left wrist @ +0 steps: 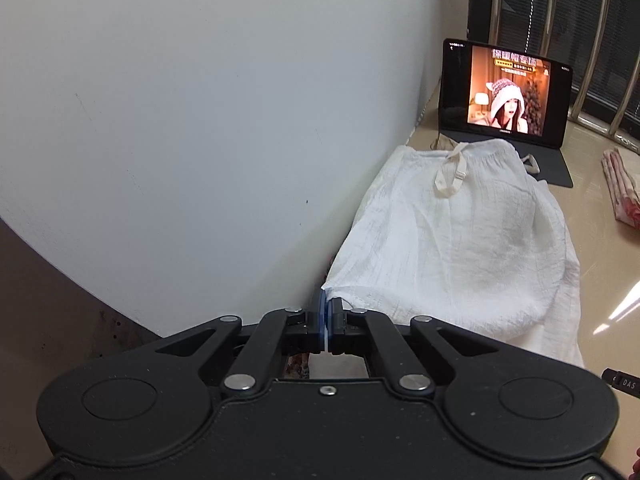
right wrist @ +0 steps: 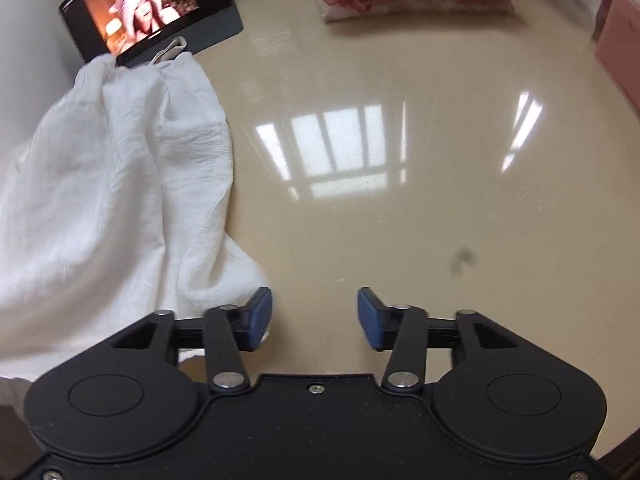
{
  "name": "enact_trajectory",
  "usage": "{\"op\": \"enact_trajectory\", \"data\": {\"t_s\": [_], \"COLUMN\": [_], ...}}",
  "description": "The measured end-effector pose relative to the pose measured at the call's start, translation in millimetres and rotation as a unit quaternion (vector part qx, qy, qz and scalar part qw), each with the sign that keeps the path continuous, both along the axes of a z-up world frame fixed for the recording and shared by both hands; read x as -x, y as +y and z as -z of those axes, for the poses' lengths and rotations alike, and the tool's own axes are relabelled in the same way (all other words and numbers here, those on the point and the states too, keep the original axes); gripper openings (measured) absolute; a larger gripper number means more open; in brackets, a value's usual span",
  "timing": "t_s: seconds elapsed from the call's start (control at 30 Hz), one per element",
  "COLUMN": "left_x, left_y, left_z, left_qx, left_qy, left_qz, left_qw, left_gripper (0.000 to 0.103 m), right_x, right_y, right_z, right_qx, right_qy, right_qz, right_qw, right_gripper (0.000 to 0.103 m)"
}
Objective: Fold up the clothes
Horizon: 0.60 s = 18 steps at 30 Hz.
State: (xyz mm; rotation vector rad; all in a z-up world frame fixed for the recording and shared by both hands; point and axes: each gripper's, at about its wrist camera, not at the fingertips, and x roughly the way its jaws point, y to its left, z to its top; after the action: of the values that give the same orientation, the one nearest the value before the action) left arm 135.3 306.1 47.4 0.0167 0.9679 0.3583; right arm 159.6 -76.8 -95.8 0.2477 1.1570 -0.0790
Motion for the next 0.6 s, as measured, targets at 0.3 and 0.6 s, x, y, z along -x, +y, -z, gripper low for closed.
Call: {"op": "enact_trajectory", "data": {"t_s": [0.3,0.6], "left_x": [-1,0], "left_y": [-2,-4], "left_z": [0,5], "left_qx": [-0.005,-0.016], "left_qy": [0.006,0.008], "left_qz": [0.000,0.001], "left_qw": [1.0000,0.9998], "left_gripper": [0.001,0.001], "right_x": [24,31], "right_y": [106,163], "right_z": [-8,34], "right_qx": [0.169,0.365], "right_qy": [-0.088,-0.105], "right_qz": [-0.391,-0.533], "right_qw": [0.900,0.756], "right_gripper": [0.053,0.053]}}
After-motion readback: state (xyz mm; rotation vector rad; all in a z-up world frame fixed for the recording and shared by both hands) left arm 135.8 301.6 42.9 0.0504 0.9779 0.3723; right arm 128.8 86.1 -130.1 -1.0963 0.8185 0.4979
